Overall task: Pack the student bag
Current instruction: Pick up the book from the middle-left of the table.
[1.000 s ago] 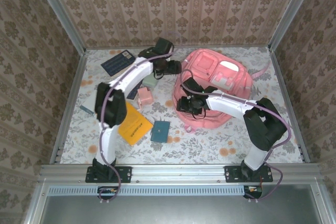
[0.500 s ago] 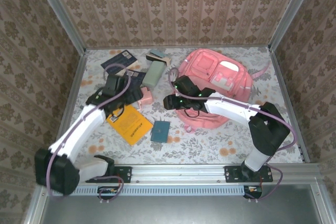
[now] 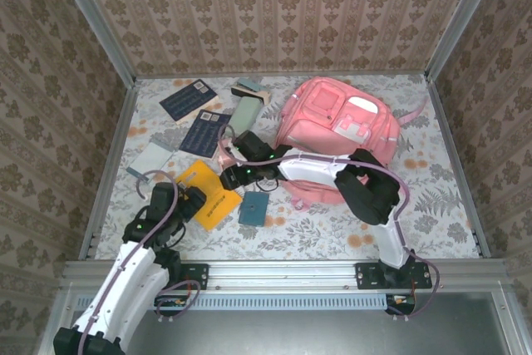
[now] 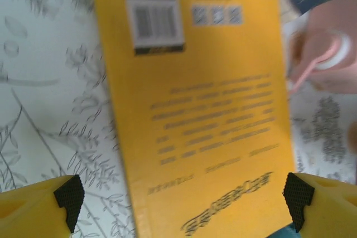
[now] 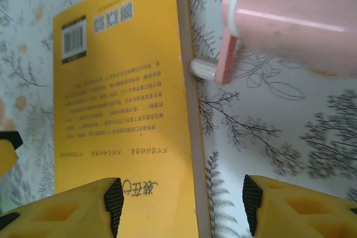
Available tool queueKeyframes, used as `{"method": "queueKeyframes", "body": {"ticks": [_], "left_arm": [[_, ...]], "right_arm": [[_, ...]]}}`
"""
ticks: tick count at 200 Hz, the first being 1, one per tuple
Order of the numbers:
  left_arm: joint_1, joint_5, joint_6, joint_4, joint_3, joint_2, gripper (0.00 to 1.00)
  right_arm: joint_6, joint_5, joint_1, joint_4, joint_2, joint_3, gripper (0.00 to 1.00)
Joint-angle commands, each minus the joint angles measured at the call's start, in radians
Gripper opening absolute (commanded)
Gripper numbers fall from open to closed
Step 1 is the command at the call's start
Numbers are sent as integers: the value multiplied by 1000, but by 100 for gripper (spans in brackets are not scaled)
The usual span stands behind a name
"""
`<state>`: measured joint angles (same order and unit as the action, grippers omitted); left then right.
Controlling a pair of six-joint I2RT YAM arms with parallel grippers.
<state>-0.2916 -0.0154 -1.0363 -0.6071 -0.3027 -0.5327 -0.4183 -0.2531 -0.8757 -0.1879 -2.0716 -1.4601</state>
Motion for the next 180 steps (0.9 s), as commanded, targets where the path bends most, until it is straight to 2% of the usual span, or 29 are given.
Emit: {"method": "queueKeyframes", "body": {"ticks": [1,62,101,166,180], "left_arm": [[13,70,-50,60,46,11,95],[19,148,-28,174,108,-31,93],[20,214,-37,279,142,-43,88],[20,227,-37,250,133,-12,87],[20,241,-35,256,133,6,84]], "right_arm": [[20,-30,-15,-14,-58,-51,59],[34,0,-52,-3,-158,-95,54],[11,-67,-70,-8,-171,-100,49],[-13,-136,-126,-22,-165,-129,48],[-18,-138,-128,-22,-172,-134,48]]}}
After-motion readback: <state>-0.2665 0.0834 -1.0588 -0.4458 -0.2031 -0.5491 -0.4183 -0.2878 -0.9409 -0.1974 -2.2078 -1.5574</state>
